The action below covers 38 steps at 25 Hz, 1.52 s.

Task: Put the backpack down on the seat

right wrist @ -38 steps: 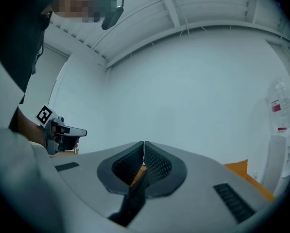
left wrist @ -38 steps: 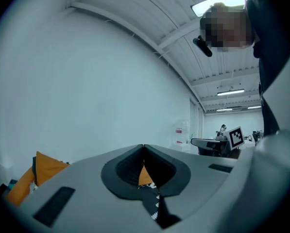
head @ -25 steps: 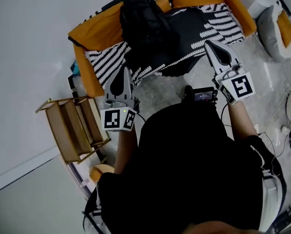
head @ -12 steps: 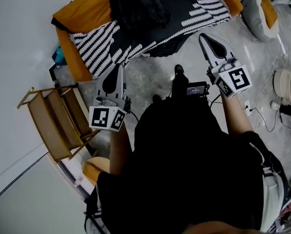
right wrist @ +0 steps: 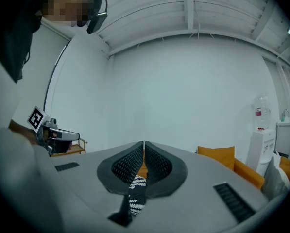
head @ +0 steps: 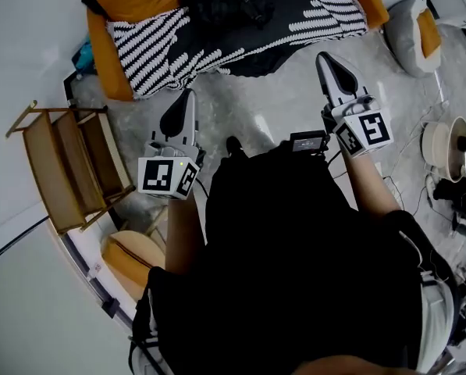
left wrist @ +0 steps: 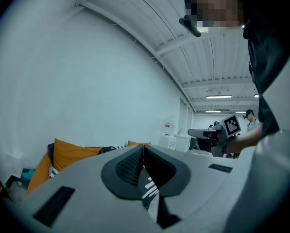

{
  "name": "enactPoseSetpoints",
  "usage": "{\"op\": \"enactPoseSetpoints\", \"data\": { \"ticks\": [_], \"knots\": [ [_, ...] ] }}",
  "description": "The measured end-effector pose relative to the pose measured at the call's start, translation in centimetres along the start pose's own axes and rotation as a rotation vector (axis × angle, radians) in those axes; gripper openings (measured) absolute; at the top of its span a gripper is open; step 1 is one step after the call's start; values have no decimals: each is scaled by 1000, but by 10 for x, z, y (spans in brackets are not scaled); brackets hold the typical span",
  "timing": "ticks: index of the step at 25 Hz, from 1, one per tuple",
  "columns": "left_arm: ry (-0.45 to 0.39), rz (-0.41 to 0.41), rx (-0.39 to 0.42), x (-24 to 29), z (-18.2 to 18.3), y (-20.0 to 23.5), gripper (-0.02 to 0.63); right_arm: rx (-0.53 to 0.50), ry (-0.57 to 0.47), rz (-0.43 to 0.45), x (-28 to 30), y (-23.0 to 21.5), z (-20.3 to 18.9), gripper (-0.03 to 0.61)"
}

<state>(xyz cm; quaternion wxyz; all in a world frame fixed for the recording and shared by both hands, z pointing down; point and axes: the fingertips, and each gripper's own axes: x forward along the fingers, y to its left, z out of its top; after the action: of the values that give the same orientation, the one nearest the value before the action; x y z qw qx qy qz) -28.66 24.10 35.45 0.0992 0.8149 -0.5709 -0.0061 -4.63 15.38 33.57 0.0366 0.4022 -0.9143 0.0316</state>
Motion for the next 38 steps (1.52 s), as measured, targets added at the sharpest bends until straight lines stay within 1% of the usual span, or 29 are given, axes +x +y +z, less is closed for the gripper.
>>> {"op": "enactPoseSetpoints", "data": {
  "ticks": [3,7,10,13,16,18,20,22,24,26,29,32,34,38],
  "knots": [
    [12,2,6,2,1,-18,17,14,-17,59,-5,3,5,35],
    [33,-13,25,20,-4,-62,17,8,-4,147,-30,2,-3,35],
    [32,-2,18,30,-6,-95,17,15,7,145,-56,-17,-13,34],
    [69,41,78,35,-13,-125,17,42,32,128,-84,-42,-33,34],
    [95,88,85,35,-25,-142,17,82,60,131,-97,-60,-55,34],
    [139,112,82,27,-40,-149,17,123,85,151,-102,-57,-70,34],
    [168,122,81,21,-48,-155,17,139,102,197,-106,-45,-77,34],
    [171,118,88,21,-50,-159,17,110,105,268,-106,-30,-77,34],
    [170,89,105,24,-51,-165,17,86,110,311,-106,-16,-77,34],
    [158,47,106,27,-50,-170,17,81,112,298,-106,-11,-75,32],
    [135,-5,81,31,-45,-168,18,96,103,222,-102,-14,-66,31],
    [126,-60,80,28,-39,-170,17,120,100,149,-101,-20,-65,32],
    [123,-90,83,24,-37,-168,17,128,122,132,-99,-16,-72,32],
    [125,-109,56,16,-42,-158,17,108,142,141,-94,1,-75,32]
  ]
}}
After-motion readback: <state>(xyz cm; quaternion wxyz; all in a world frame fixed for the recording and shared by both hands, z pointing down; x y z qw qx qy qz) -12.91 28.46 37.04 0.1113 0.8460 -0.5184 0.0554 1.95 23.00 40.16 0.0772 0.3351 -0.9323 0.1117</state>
